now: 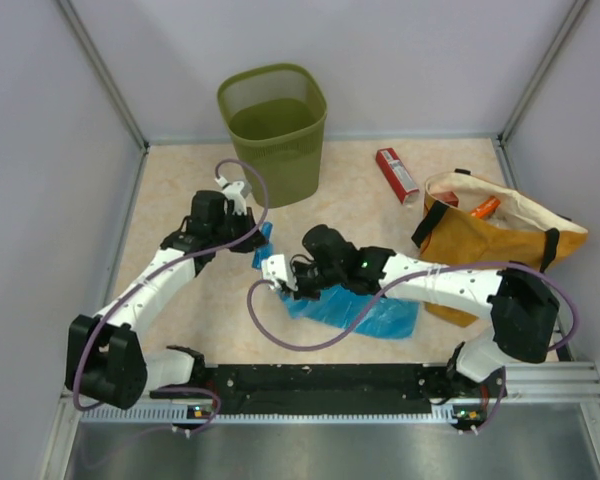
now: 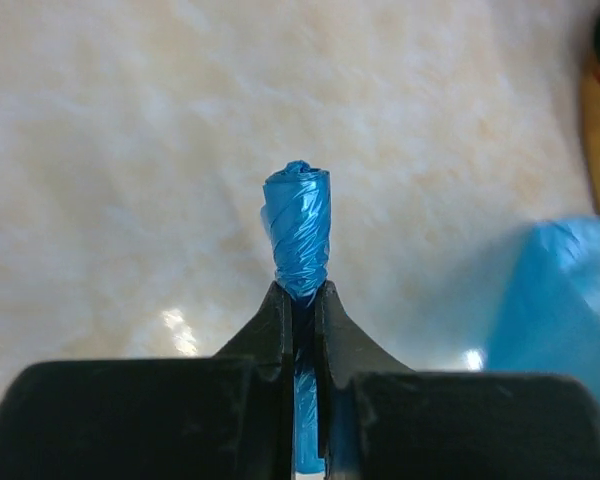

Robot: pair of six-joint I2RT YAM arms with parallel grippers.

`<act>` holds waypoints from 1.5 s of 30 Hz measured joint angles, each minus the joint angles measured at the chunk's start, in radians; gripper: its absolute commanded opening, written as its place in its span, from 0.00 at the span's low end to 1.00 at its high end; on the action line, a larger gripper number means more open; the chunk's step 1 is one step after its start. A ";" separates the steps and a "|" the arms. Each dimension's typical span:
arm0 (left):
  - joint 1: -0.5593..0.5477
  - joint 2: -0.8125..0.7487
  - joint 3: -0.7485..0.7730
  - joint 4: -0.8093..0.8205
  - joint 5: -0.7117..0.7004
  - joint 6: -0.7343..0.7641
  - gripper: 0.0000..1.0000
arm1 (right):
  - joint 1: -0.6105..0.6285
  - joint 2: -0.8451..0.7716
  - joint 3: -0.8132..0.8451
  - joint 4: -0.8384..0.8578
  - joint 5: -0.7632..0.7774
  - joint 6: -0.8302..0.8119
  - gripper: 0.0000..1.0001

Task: Put the trash bags into the trash bin
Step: Tear the trash bag at the center of the board, then place the trash bag at the center of the board.

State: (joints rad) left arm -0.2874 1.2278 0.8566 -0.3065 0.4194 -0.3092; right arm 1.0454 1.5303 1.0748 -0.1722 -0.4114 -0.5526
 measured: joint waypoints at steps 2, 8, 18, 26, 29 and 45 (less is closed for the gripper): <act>0.011 0.024 0.004 0.038 -0.102 0.029 0.00 | 0.045 0.000 0.015 -0.067 -0.063 -0.013 0.00; 0.072 0.080 0.042 0.135 -0.284 0.065 0.00 | 0.233 0.001 0.027 -0.214 -0.175 -0.060 0.00; 0.124 0.065 0.076 0.100 -0.322 0.166 0.00 | 0.146 0.018 0.082 -0.270 -0.132 -0.064 0.00; 0.283 0.090 0.148 -0.016 -0.312 0.394 0.00 | -0.048 0.020 0.145 -0.275 -0.036 -0.042 0.00; 0.361 0.164 0.190 -0.084 -0.301 0.486 0.00 | -0.103 0.020 0.173 -0.285 -0.015 -0.024 0.00; 0.554 0.434 0.269 -0.209 -0.366 0.747 0.34 | -0.275 0.160 0.353 -0.326 -0.021 0.086 0.00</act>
State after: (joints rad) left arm 0.2661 1.6619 1.1255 -0.5159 0.0532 0.4374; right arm 0.7700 1.6905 1.4277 -0.4980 -0.4320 -0.4667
